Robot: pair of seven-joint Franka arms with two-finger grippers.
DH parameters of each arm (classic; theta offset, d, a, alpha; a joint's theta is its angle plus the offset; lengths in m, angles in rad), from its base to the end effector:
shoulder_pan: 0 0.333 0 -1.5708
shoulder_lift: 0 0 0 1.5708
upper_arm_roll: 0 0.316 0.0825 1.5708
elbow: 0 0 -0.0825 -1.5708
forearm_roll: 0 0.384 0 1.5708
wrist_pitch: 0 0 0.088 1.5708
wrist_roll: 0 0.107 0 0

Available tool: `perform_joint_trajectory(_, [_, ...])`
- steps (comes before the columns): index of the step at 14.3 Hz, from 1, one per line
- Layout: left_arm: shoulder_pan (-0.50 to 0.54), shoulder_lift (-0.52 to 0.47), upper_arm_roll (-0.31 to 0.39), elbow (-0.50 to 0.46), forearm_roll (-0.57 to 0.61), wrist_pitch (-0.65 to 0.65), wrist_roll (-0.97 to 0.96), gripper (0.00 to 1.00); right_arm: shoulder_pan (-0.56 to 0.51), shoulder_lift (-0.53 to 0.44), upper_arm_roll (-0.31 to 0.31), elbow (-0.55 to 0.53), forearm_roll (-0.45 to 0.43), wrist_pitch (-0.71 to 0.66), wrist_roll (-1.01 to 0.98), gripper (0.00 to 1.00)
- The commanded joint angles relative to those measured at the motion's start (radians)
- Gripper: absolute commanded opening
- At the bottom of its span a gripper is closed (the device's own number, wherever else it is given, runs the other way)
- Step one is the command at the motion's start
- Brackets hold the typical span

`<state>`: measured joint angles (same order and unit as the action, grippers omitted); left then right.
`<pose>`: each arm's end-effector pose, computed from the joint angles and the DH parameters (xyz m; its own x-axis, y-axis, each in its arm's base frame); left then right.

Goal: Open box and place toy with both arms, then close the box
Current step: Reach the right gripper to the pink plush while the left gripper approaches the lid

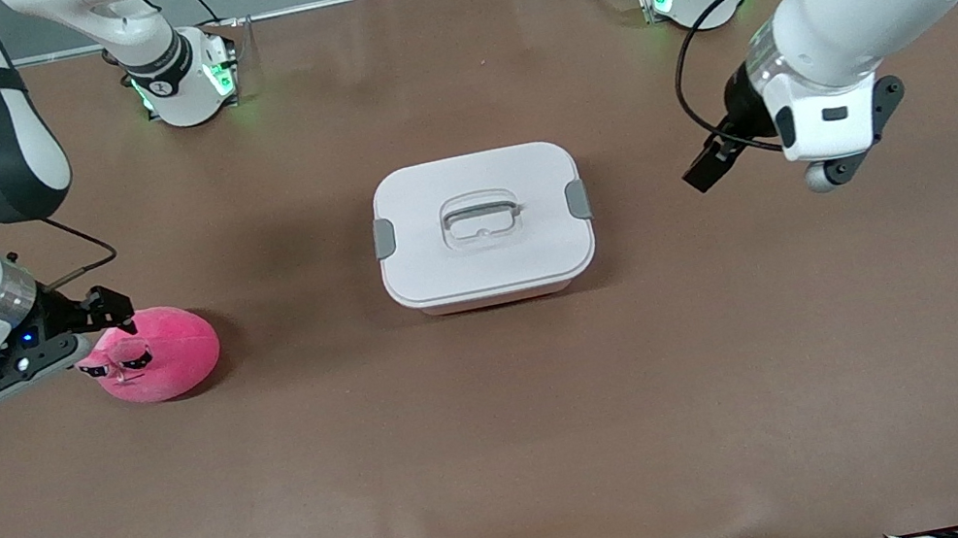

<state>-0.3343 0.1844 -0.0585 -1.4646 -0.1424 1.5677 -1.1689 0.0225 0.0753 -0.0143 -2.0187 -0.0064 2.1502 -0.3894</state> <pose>0.5565 -0.2437 0.5684 0.6981 0.6952 -0.1716 0.7037 -0.7103 -0.0149 0.5737 0.0046 0.4196 0.9193 0.3905 0.0494 0.3896 -0.9206 0.0274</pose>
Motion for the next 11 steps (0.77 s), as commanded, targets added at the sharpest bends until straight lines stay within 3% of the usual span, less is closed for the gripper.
perform_joint_trajectory(1, [-0.025,0.017,0.005,0.018,0.003,0.011,-0.089,1.0,0.001,-0.002,-0.003,-0.023,-0.02,0.016,-0.063,1.0])
perform_joint_trajectory(11, [-0.164,0.081,0.005,0.02,0.024,0.08,-0.464,1.0,-0.007,0.129,-0.004,-0.025,-0.017,0.046,-0.065,1.0])
